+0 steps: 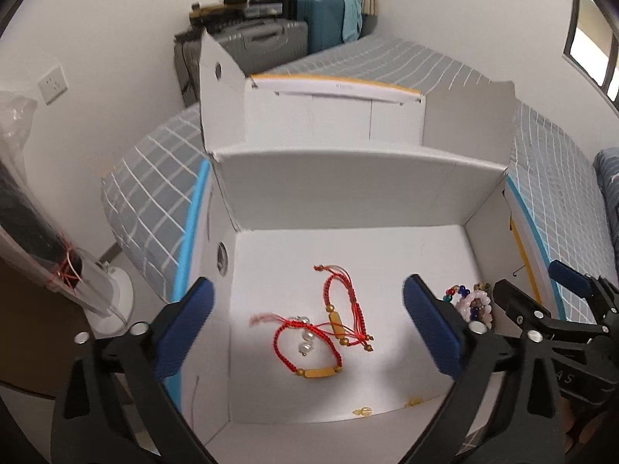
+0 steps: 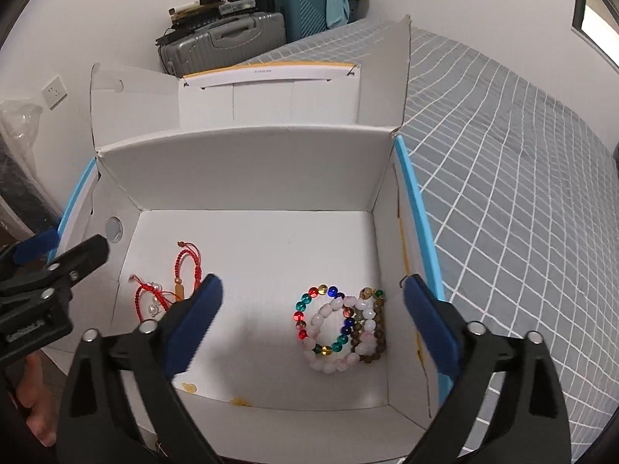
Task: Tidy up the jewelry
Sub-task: 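Move both open tools back from the box toward the remaining bracelets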
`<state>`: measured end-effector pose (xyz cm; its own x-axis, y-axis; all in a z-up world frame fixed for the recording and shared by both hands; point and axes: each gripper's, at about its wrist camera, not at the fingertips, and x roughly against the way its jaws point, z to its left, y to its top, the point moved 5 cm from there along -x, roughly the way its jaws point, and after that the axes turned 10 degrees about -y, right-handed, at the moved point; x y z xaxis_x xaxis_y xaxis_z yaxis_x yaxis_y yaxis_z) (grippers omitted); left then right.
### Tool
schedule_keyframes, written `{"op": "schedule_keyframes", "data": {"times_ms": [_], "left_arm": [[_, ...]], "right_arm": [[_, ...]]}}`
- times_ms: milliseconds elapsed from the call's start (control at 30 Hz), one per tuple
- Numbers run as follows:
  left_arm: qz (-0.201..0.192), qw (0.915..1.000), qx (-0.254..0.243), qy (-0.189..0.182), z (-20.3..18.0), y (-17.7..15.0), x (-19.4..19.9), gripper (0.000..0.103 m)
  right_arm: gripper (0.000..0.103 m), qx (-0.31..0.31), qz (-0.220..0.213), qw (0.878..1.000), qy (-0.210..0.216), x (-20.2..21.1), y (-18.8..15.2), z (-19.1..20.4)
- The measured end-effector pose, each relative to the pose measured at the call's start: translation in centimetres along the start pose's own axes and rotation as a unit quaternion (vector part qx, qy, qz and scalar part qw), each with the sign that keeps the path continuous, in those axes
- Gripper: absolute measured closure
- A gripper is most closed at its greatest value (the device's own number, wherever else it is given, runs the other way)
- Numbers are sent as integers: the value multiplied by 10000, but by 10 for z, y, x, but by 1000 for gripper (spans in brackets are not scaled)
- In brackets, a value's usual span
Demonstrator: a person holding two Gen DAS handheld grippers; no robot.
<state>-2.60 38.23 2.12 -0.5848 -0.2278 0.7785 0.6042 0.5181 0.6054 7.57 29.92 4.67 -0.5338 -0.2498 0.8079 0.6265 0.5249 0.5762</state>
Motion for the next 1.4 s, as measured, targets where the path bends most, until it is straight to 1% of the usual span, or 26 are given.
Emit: {"op": "schedule_keyframes", "data": {"times_ms": [233,400,567,667,800,933,1100,1200,1333,1400], "left_arm": [[-78,9999,-47,-85,-7,-9,11,6],[-133,9997,-161,-120,-19,-10,20,6],[-223,9989,-401,-133,-42,-11,33,6],[-260,9983,-483,-216,-56,-12,39,6],[-328,9961,-675,-462,-90,-16,47,6],[-338,9927,-913,-717,-130,-20,50,6],[-302,9859,-1243,-1076,-184,-33,52,6],[-235,9805,-1521,-1224,-217,-47,49,6],[-40,9717,-1783,-1549,-260,-72,39,6],[67,9673,-1934,-1639,-278,-84,32,6]], "right_arm": [[8,-90,-112,9999,-78,13,-3,-11],[8,-219,-176,9995,-161,22,-6,-28],[8,-497,-301,9979,-281,41,-13,-60],[8,-718,-433,9957,-400,57,-20,-91],[8,-881,-488,9932,-587,73,-33,-128],[8,-1021,-452,9899,-871,85,-54,-168],[8,-1256,-378,9841,-1201,100,-85,-215],[8,-1476,-295,9797,-1324,108,-108,-245],[8,-1770,-106,9722,-1529,113,-145,-288],[8,-1874,-2,9689,-1617,112,-163,-305]]}}
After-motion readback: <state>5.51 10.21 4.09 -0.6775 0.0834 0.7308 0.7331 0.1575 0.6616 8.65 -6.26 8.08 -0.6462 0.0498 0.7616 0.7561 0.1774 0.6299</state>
